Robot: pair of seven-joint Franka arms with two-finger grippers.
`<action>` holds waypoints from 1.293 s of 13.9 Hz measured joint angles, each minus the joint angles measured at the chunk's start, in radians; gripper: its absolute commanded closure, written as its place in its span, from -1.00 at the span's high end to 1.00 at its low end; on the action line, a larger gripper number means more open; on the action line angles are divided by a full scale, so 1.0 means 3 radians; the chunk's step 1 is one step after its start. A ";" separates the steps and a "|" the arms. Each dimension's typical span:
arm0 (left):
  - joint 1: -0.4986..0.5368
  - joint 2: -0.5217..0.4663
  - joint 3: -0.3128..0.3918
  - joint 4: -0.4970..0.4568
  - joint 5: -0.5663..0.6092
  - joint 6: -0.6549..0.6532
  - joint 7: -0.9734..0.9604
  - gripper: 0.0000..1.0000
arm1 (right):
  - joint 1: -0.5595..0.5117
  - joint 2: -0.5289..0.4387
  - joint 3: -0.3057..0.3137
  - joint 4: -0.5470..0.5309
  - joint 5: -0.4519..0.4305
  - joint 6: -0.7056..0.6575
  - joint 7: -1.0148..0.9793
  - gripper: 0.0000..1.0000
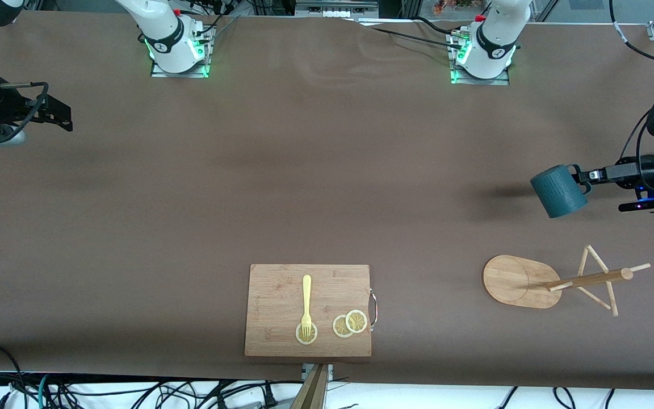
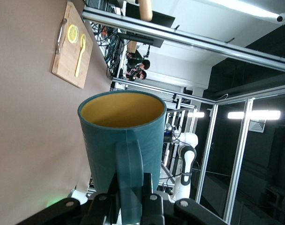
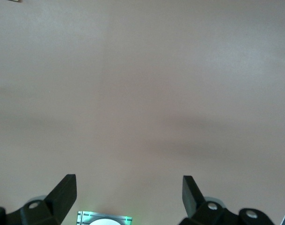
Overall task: Pass cup and hang on rack
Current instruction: 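Lower the mug onto a rack peg with the left gripper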
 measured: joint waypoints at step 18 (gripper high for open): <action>-0.0105 0.0602 -0.0003 0.0739 -0.0361 -0.0038 -0.0319 -1.00 | -0.0015 0.0035 -0.0178 -0.0005 0.0016 -0.0058 -0.0007 1.00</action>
